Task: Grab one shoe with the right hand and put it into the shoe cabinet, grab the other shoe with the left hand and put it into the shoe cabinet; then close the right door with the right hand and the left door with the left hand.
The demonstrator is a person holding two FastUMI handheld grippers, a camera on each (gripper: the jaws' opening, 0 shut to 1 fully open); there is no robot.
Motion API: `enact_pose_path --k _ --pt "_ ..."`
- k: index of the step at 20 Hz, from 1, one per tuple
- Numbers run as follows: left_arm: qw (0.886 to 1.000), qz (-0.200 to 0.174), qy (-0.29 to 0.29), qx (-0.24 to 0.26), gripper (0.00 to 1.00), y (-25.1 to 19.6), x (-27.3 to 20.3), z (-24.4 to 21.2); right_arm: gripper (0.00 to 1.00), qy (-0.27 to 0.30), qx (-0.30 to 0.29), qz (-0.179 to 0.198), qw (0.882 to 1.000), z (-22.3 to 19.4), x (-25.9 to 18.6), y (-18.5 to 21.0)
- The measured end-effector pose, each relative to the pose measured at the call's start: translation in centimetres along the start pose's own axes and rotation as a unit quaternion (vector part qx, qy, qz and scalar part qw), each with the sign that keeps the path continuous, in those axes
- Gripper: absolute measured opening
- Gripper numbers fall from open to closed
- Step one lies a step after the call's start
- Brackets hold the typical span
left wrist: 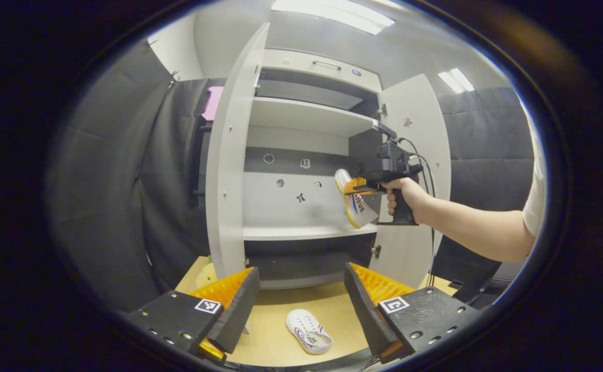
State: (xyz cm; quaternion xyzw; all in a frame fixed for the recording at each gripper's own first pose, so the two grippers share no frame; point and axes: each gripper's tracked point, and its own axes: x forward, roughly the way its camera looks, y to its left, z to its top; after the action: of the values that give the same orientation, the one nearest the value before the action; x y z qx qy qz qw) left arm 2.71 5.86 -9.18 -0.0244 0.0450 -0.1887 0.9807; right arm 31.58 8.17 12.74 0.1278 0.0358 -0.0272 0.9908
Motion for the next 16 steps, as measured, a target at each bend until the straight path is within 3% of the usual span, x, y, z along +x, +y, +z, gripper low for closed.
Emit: enact_pose_path --k 6,16 --pt "1.000 0.008 0.009 0.012 0.95 0.1 0.8 -0.3 0.01 -0.008 0.021 -0.007 1.000 1.4 5.3 -0.8" --pt "0.997 0.072 0.023 -0.010 0.95 -0.9 2.9 0.3 0.02 0.061 0.034 -0.013 0.997 -2.5 12.7 -2.1"
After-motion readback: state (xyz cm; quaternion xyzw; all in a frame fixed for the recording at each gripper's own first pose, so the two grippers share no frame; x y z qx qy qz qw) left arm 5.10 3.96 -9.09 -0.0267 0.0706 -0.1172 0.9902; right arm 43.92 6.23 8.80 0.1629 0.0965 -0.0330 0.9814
